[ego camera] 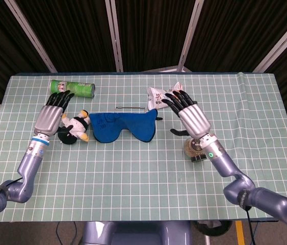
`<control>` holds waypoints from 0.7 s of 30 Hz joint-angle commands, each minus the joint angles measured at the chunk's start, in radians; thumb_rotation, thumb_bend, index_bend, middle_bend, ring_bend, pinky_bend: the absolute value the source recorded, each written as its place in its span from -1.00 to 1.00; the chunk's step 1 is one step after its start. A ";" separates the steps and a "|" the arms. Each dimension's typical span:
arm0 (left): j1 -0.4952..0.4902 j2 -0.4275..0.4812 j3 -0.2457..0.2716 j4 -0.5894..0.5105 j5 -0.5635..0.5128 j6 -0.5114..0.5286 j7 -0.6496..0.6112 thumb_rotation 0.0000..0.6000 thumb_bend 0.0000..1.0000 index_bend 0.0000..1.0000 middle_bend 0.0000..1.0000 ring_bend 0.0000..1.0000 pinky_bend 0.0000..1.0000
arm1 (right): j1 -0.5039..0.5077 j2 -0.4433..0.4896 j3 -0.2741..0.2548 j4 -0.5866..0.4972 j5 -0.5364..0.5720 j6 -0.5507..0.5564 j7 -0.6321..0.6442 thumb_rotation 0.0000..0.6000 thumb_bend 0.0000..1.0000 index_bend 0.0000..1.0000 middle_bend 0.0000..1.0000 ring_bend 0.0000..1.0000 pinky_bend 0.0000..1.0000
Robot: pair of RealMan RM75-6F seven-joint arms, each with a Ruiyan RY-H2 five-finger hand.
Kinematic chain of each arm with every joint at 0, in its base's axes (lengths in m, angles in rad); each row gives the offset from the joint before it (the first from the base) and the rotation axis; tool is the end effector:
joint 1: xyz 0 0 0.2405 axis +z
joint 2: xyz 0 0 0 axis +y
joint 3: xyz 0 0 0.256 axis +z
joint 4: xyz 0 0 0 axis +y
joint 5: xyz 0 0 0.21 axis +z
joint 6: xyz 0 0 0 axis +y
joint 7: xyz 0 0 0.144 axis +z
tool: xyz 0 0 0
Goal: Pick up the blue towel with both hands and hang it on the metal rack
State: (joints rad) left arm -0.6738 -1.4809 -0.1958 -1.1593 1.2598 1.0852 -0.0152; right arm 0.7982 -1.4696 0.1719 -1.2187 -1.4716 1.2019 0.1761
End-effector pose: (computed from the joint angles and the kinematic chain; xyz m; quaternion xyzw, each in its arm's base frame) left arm -0.2249 0.3912 0.0672 -0.6584 -0.3485 -0.4271 0.5124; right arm -0.1405 -0.3919 0.0630 0.6972 -0.2731 0.5366 0.3891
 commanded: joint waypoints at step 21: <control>0.493 0.366 0.262 -0.658 0.226 0.519 0.282 1.00 -1.00 -1.00 -1.00 -1.00 -1.00 | -0.580 0.332 -0.241 -0.367 -0.150 0.510 -0.159 1.00 -1.00 -1.00 -1.00 -1.00 -1.00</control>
State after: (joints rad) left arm -0.1921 -1.1199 0.0559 -1.8188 1.4755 1.5989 0.2605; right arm 0.2332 -1.1305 -0.0640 -1.5821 -1.6134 1.6986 0.0172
